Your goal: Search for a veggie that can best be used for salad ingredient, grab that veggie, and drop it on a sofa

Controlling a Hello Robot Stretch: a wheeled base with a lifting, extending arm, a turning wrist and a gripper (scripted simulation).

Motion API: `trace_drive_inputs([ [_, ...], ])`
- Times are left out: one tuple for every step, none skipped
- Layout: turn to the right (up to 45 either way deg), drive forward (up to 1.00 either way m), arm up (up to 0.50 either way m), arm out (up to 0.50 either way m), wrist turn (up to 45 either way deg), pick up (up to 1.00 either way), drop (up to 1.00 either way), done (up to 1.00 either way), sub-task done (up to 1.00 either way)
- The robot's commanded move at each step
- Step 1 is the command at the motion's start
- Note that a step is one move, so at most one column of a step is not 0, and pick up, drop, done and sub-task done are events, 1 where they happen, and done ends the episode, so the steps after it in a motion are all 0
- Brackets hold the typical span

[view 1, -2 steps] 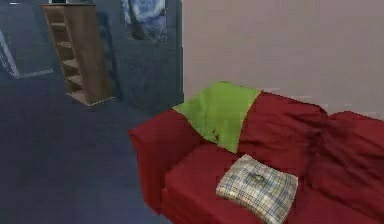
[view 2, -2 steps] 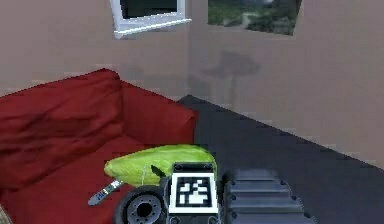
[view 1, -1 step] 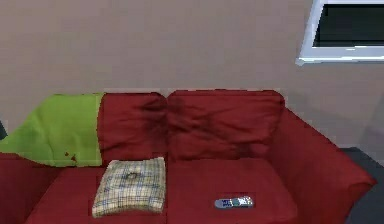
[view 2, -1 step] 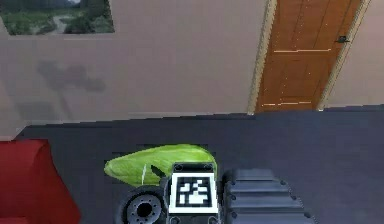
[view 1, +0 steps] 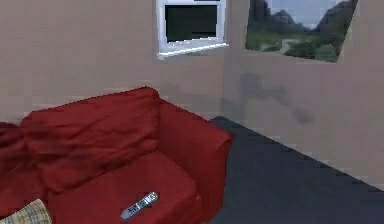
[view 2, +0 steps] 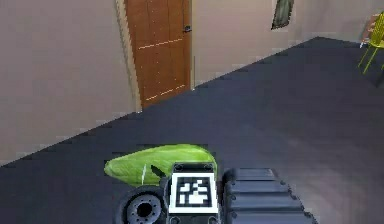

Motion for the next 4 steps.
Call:
trace_drive_inputs([
  [-45.0,0.0,0.0,0.0,0.0,0.0,0.0,0.0,0.0],
  [-36.0,0.0,0.0,0.0,0.0,0.0,0.0,0.0,0.0],
  [45.0,0.0,0.0,0.0,0.0,0.0,0.0,0.0,0.0],
  [36.0,0.0,0.0,0.0,0.0,0.0,0.0,0.0,0.0],
])
